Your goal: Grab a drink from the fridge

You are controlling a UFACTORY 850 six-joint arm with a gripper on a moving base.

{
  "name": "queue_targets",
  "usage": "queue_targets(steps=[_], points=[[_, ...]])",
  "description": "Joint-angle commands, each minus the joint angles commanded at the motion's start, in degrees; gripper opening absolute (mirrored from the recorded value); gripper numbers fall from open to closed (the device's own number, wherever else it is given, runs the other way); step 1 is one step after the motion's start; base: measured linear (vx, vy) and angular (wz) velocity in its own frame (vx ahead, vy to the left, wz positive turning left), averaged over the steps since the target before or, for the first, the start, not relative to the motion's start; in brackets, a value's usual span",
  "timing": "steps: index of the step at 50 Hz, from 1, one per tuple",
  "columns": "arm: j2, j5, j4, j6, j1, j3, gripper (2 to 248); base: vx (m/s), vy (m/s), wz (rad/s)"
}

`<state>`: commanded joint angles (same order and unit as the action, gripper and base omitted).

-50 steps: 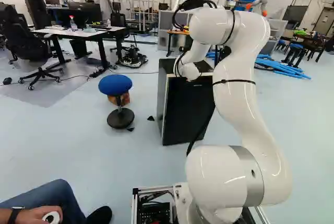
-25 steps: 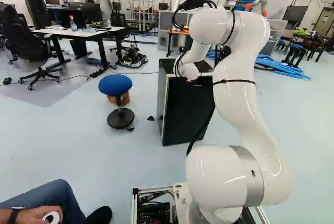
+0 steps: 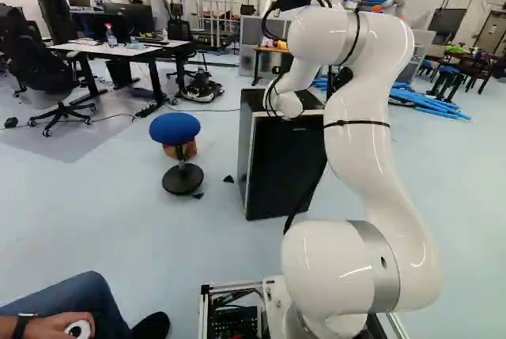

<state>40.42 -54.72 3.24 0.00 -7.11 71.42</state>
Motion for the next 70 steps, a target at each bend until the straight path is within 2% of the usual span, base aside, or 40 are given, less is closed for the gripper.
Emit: queue_targets(steps=[25,70], points=[[-2.4,0.0,0.0,0.0,0.0,0.1,101,0.000,0.000,0.000],[-2.6,0.0,0.0,0.0,0.0,-0.1,101,0.000,0.000,0.000]])
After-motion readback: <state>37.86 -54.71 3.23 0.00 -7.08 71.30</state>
